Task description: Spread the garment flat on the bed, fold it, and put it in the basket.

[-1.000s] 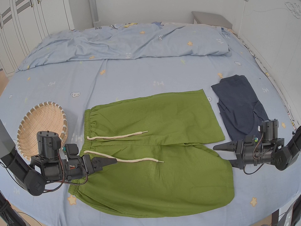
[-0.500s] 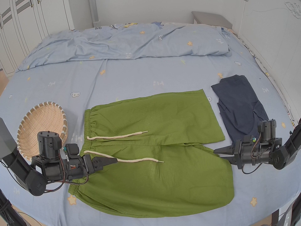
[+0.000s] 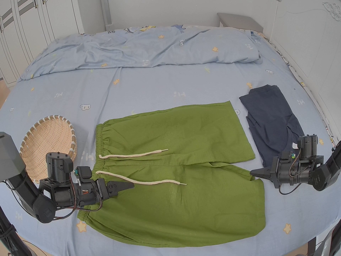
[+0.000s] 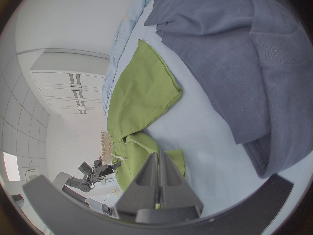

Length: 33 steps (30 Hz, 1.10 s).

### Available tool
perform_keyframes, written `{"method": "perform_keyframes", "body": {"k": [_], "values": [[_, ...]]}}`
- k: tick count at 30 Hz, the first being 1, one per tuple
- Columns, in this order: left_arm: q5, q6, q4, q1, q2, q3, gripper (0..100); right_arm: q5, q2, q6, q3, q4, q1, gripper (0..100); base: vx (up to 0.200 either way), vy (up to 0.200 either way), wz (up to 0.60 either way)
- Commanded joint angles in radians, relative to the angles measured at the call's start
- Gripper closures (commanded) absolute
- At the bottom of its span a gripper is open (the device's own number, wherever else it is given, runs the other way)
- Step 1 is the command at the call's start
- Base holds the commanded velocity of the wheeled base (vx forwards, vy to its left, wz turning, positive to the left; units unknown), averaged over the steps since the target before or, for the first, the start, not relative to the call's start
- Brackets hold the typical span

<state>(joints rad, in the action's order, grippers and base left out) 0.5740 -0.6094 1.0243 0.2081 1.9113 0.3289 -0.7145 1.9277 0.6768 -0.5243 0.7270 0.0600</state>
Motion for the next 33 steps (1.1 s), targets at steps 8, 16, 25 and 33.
{"method": "perform_keyframes", "body": {"k": [8,16,25,33], "values": [[0.000,0.022,0.019,-0.001,0.049,-0.004,0,0.046,-0.018,-0.229,0.162,0.250,0.000,100,0.000,0.000,0.00],[0.000,0.022,0.050,0.001,0.063,-0.010,0,0.072,0.014,-0.227,0.222,0.468,0.001,0,0.000,0.000,0.00],[0.000,0.022,0.051,0.001,0.061,-0.010,0,0.076,0.022,-0.255,0.225,0.488,0.003,0,0.000,0.000,0.00],[0.001,0.020,0.050,-0.012,0.049,-0.022,0,0.078,-0.157,-0.250,0.303,0.462,0.024,0,0.000,0.000,0.00]]}}
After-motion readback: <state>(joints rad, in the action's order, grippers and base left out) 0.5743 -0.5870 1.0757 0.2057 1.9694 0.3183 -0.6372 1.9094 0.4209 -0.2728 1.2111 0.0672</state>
